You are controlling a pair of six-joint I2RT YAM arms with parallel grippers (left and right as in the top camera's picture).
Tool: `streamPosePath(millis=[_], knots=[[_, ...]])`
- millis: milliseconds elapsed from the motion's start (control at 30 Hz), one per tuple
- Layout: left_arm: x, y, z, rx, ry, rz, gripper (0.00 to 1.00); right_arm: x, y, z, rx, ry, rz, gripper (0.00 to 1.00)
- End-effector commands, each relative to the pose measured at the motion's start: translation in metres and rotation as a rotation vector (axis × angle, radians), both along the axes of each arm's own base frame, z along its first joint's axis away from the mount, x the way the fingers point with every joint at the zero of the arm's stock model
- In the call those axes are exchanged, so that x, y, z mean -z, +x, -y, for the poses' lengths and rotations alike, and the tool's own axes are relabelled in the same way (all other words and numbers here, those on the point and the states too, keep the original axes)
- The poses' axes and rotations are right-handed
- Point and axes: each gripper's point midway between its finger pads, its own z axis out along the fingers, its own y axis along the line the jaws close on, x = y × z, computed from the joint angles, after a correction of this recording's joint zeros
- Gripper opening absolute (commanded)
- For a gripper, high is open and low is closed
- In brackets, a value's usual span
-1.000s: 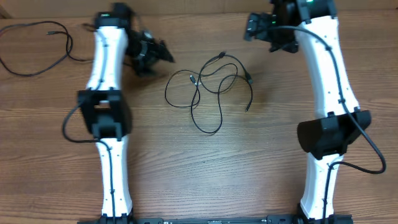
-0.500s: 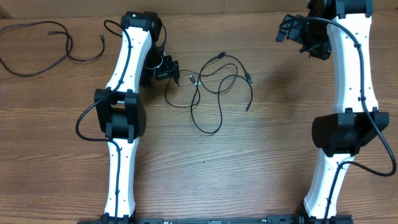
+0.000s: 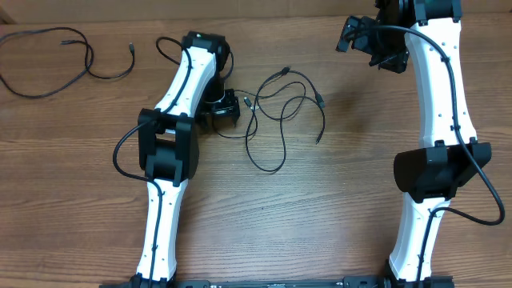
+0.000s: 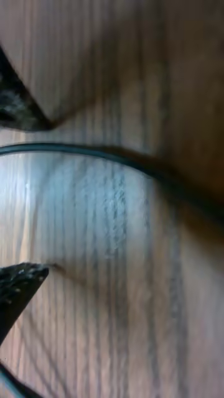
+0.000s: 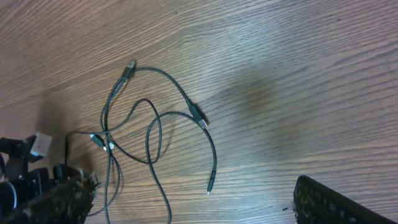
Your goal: Untangle cables
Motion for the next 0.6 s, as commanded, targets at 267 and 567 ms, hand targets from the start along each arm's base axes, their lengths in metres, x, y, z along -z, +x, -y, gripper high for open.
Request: streamPosePath(millis=[267,567], knots=[[-0.05,0.022,0.003,0.028,-0.076,0.132,0.05,0.002,-0.003,-0.007,-0.014,0.032,-0.019,1.0],[-0.322,0.048,0.027,0.166,-0.233,0.911,0.04,0.004,-0.013,-0.023,-0.048,0.037,-0.052,1.0]])
